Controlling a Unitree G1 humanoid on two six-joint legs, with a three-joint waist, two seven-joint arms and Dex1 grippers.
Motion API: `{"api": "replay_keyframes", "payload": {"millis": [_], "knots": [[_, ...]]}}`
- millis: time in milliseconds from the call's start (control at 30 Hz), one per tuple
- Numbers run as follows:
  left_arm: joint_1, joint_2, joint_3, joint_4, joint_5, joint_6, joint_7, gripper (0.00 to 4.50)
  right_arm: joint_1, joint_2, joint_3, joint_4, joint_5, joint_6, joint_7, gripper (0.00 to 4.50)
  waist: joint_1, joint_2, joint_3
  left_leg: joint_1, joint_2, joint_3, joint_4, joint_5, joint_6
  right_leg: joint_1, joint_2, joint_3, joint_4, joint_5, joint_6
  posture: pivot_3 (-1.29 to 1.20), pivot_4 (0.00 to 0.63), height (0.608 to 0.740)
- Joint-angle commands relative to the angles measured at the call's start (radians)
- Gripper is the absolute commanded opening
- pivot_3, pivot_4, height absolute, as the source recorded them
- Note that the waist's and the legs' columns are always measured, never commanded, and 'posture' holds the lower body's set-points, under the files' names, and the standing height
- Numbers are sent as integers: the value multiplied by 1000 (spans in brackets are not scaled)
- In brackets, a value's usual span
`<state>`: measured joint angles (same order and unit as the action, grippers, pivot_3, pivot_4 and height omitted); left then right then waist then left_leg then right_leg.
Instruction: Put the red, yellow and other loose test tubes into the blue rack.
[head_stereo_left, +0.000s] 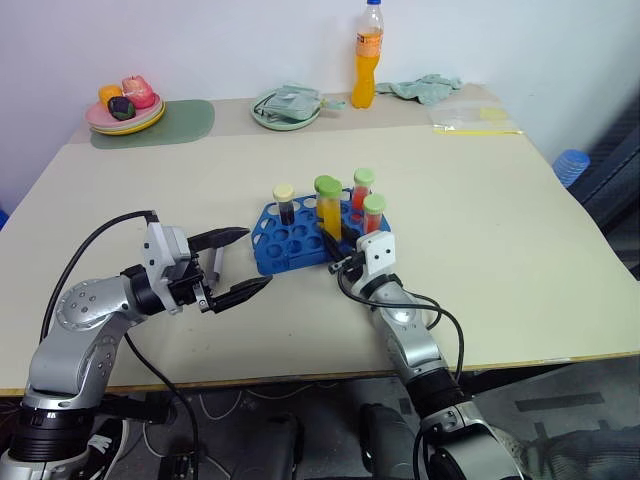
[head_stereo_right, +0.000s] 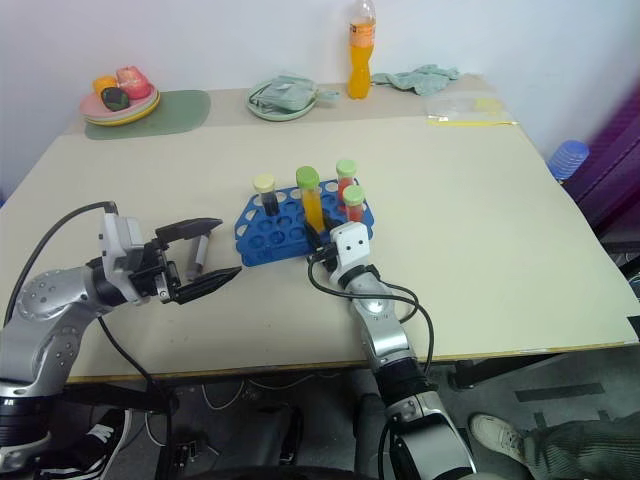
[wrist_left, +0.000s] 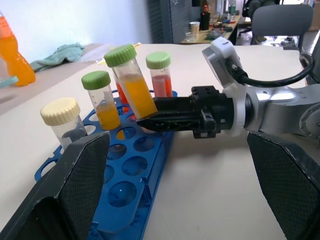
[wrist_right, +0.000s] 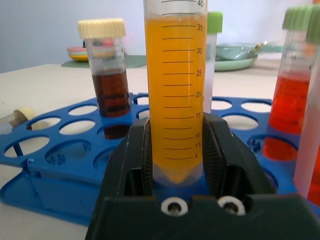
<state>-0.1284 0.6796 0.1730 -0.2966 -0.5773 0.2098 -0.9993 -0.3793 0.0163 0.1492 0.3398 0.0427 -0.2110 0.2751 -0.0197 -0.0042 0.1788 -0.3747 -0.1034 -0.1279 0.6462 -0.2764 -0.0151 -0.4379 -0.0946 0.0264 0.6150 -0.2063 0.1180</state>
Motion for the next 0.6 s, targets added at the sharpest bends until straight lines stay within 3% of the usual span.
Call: {"api": "replay_keyframes", "payload": {"millis": [33, 67, 100, 267, 467, 600], "knots": [[-13, 10, 18, -36, -6, -4, 3, 4500, 9, 1, 5, -27, -1, -24, 13, 908, 0, 0, 0, 0, 0, 0, 0, 0, 0, 0, 0, 0, 0, 0, 0, 0, 150, 740], [-13, 9, 18, -36, -7, -3, 4, 4500, 10, -2, 10, -30, 1, -26, 29, 908, 0, 0, 0, 0, 0, 0, 0, 0, 0, 0, 0, 0, 0, 0, 0, 0, 150, 740], [-14, 9, 18, -37, -7, -3, 5, 4500, 12, -6, 16, -32, -3, -31, 37, 1950, 0, 0, 0, 0, 0, 0, 0, 0, 0, 0, 0, 0, 0, 0, 0, 0, 150, 740], [-16, 7, 16, -37, -6, -2, 8, 4500, 8, -7, 9, -41, -9, -46, 39, 4357, 0, 0, 0, 0, 0, 0, 0, 0, 0, 0, 0, 0, 0, 0, 0, 0, 150, 740], [-9, 9, 17, -42, -6, 1, 12, 4500, 29, -54, 22, -113, -18, -50, 86, 4477, 0, 0, 0, 0, 0, 0, 0, 0, -1, 0, 0, 0, 0, 0, 0, 0, 150, 740], [10, 26, 35, -46, -7, 9, 8, 4500, 101, -146, 10, -251, 10, -13, 162, 4477, 2, 0, 0, 0, 0, 0, 0, 0, 1, 0, 0, 0, 0, 0, 0, 0, 150, 740]]}}
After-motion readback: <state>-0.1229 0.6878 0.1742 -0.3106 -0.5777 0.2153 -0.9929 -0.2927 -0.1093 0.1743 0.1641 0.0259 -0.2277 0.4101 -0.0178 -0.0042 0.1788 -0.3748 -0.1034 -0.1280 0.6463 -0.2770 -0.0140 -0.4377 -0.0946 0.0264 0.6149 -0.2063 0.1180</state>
